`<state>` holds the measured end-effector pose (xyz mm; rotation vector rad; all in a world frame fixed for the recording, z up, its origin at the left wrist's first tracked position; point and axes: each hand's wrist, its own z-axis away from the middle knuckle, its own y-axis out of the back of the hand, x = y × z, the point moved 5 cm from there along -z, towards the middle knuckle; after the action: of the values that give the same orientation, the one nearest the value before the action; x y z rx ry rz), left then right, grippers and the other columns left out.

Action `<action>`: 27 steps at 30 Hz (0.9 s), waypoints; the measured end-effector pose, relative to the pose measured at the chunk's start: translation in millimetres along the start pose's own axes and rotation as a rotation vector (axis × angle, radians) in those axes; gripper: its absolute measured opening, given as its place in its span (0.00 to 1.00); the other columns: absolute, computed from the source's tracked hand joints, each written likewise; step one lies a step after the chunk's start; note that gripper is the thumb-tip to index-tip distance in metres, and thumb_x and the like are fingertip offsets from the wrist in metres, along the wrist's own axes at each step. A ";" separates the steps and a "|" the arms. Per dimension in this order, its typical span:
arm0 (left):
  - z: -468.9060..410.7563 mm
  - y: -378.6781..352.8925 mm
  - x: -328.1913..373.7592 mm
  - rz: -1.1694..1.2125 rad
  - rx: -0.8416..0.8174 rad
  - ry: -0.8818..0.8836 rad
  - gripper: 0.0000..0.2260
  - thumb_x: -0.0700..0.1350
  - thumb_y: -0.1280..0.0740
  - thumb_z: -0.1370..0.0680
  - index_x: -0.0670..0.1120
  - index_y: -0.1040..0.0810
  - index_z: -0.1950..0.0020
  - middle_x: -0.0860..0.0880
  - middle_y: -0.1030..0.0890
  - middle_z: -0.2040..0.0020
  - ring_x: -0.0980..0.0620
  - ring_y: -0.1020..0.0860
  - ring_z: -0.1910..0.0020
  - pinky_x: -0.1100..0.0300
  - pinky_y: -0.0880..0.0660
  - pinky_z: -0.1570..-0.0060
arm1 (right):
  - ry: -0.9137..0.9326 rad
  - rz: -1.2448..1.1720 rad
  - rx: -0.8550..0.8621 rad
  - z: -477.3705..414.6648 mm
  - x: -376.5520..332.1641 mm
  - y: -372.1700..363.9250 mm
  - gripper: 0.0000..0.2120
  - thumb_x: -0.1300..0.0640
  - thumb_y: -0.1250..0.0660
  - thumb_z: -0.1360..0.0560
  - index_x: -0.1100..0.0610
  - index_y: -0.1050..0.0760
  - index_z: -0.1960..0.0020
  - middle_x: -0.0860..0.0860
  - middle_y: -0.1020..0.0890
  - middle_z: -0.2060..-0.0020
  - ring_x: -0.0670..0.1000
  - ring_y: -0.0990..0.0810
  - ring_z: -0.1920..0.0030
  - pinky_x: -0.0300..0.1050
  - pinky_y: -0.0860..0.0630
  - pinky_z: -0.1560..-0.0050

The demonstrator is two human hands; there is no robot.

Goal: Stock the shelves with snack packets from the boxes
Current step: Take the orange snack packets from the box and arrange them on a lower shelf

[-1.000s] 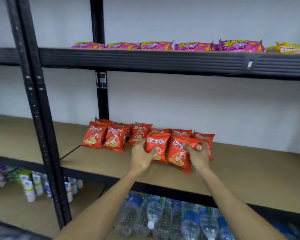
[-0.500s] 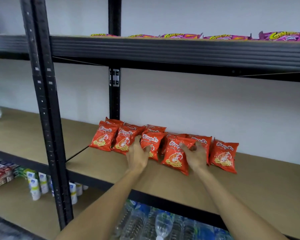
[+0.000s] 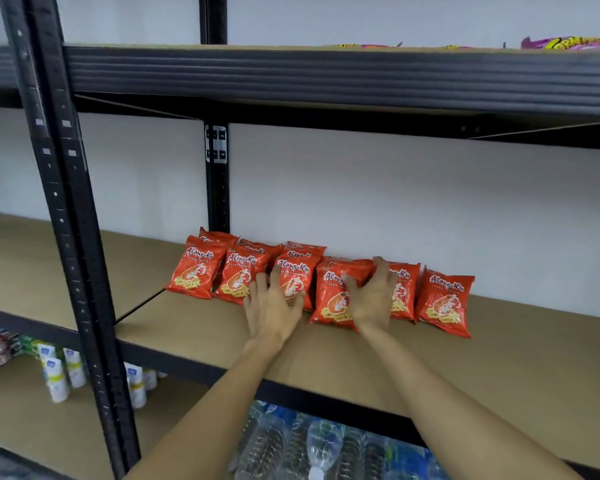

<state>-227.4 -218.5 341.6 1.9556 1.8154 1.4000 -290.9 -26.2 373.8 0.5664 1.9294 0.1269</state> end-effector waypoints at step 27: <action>6.5 -0.4 6.9 -0.096 -0.036 -0.071 0.22 0.54 0.34 0.20 0.51 0.31 0.27 0.42 0.33 0.33 0.42 0.26 0.41 0.47 0.23 0.45 | 0.133 0.487 -0.083 40.3 6.3 -16.9 0.33 0.37 0.27 0.29 0.50 0.35 0.32 0.55 0.33 0.37 0.57 0.29 0.37 0.58 0.25 0.44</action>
<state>-224.3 -209.5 341.3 1.8504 1.8136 1.3086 -262.5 -45.1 345.7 0.9836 1.8683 0.5636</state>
